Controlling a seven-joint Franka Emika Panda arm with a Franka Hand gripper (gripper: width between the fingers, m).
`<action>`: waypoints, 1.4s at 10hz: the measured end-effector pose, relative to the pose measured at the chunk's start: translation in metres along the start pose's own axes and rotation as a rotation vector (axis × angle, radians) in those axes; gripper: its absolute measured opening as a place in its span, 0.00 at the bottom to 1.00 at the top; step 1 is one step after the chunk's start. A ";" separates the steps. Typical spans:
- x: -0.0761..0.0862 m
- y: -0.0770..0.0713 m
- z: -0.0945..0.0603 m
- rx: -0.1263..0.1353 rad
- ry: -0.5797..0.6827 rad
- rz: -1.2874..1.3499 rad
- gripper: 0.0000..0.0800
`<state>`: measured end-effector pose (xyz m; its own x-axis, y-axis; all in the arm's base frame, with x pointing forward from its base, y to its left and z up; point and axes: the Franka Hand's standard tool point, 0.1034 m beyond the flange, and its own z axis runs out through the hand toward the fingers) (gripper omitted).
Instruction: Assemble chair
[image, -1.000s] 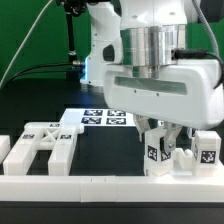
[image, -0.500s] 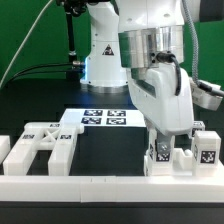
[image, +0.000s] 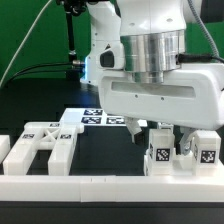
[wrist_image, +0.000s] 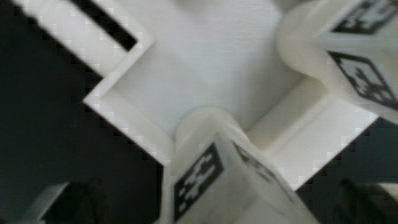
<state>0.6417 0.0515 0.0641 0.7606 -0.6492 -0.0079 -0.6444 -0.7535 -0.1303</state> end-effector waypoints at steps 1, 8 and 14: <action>0.000 0.000 0.000 -0.001 0.000 -0.084 0.81; 0.002 -0.004 -0.001 -0.038 0.028 -0.422 0.48; 0.001 -0.002 -0.003 -0.031 0.009 0.308 0.36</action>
Offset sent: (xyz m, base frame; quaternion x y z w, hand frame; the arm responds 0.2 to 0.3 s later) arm 0.0156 0.0108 0.0054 0.0073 0.0026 -0.4811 0.8766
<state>0.6441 0.0519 0.0675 0.5288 -0.8481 -0.0333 -0.8465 -0.5242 -0.0933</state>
